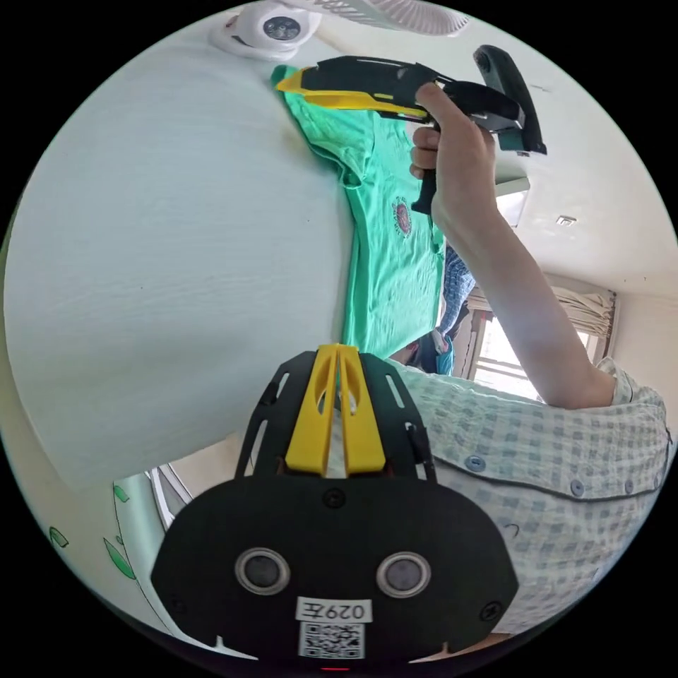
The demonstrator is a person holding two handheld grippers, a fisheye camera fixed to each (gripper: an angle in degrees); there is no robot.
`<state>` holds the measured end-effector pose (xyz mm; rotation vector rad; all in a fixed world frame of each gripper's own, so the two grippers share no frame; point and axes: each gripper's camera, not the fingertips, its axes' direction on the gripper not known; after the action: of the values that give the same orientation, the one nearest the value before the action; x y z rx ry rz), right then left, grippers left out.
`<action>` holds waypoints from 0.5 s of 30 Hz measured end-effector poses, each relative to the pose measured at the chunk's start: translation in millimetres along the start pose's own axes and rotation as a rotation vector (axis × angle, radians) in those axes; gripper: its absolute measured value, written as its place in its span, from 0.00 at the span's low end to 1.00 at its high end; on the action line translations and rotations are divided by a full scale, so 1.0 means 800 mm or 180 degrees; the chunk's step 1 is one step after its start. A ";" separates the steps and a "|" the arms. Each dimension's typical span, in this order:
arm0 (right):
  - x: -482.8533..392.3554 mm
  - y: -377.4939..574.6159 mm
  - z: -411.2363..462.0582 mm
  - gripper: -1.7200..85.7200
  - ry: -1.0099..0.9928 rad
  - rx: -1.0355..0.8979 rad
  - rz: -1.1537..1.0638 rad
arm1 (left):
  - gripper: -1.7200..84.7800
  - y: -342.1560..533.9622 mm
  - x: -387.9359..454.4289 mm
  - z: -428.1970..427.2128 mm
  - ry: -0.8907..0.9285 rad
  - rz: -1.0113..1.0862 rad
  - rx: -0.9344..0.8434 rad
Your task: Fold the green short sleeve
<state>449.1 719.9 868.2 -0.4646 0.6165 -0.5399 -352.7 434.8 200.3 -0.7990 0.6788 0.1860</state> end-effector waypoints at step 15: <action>0.215 0.124 -0.114 0.04 -0.1466 0.1612 0.1134 | 0.01 -0.059 0.025 0.003 0.0009 0.0150 -0.0209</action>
<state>540.8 670.8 676.5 0.0118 0.0995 -0.2189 -317.6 402.1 217.4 -0.8467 0.6974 0.2508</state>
